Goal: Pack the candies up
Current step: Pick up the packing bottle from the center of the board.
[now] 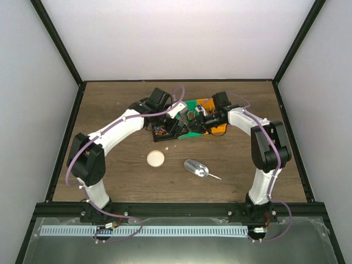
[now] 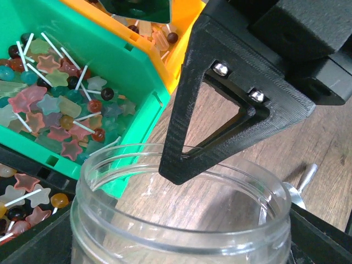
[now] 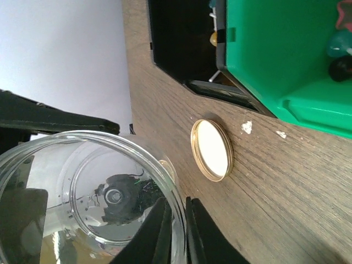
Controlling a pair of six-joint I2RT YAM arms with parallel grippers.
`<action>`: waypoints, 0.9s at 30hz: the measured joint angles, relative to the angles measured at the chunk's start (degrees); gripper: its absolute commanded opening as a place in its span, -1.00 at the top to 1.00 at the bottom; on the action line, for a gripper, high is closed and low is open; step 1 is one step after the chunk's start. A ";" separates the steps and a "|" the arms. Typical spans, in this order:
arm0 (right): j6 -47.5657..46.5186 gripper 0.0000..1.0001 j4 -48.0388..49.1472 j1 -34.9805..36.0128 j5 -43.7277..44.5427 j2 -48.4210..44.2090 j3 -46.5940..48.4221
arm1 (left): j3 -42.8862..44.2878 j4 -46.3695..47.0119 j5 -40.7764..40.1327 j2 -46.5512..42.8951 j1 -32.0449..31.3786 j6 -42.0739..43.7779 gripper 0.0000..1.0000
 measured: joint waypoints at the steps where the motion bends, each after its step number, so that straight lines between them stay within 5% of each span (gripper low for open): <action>1: 0.17 0.91 -0.44 0.00 0.44 0.00 -0.02 | 0.02 -0.04 -0.17 0.04 -0.13 0.26 -0.75; 16: 0.70 0.99 -1.40 0.13 2.78 -0.02 -0.09 | 1.99 -1.38 -0.33 1.92 -0.52 0.94 -1.00; 27: 0.68 0.99 0.52 0.26 2.86 -0.20 -0.22 | 1.44 -1.88 -1.44 1.07 -0.28 0.39 -1.00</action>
